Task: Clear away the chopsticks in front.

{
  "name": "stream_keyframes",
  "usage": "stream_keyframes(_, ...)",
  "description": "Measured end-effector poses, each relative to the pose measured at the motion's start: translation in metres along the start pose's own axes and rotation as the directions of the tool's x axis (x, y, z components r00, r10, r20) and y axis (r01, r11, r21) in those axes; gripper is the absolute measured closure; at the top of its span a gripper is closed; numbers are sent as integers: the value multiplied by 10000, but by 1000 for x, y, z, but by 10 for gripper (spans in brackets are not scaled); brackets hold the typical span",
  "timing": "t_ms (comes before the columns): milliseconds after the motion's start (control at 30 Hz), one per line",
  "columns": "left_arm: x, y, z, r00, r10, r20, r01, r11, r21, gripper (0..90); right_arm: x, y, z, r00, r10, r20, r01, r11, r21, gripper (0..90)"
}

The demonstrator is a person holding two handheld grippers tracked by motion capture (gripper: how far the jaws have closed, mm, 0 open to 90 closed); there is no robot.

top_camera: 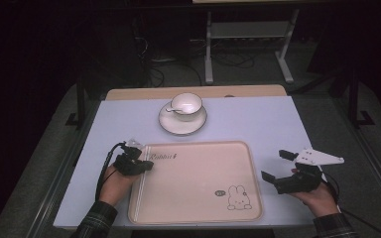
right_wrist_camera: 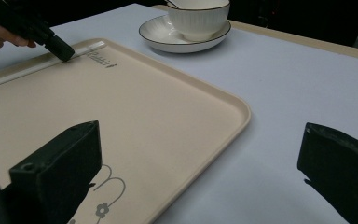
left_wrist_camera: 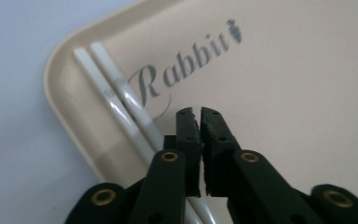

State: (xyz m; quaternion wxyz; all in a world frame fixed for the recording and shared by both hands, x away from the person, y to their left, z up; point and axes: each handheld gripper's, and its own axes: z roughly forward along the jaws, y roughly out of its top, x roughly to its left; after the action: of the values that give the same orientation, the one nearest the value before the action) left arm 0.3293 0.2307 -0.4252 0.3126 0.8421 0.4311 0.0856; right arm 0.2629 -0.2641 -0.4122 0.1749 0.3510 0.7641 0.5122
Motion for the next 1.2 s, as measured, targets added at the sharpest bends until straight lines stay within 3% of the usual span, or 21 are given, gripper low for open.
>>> stream_keyframes(233,-2,4,-21,9989,411,244,-377,9913,-1261,541,0,0,2,10000,-86,9,86,9999,107,0)
stream_keyframes(433,1,-1,-38,9955,841,447,-723,9730,-2193,329,2,1,2,9999,-87,63,86,9999,112,0)
stream_keyframes(600,8,-14,-52,9962,847,196,-763,9601,-2689,173,2,1,2,9999,-93,62,92,9998,148,0)
stream_keyframes(733,14,-25,-60,9971,755,100,-695,9557,-2861,147,2,1,2,9999,-81,78,80,9999,136,0)
stream_keyframes(933,20,-46,-71,9982,592,68,-535,9403,-3360,143,1,1,2,9999,-106,122,105,9999,85,0)
stream_keyframes(1200,19,-55,-69,9974,714,90,-645,9431,-3262,143,1,1,1,9998,-92,163,92,10000,-9,0)
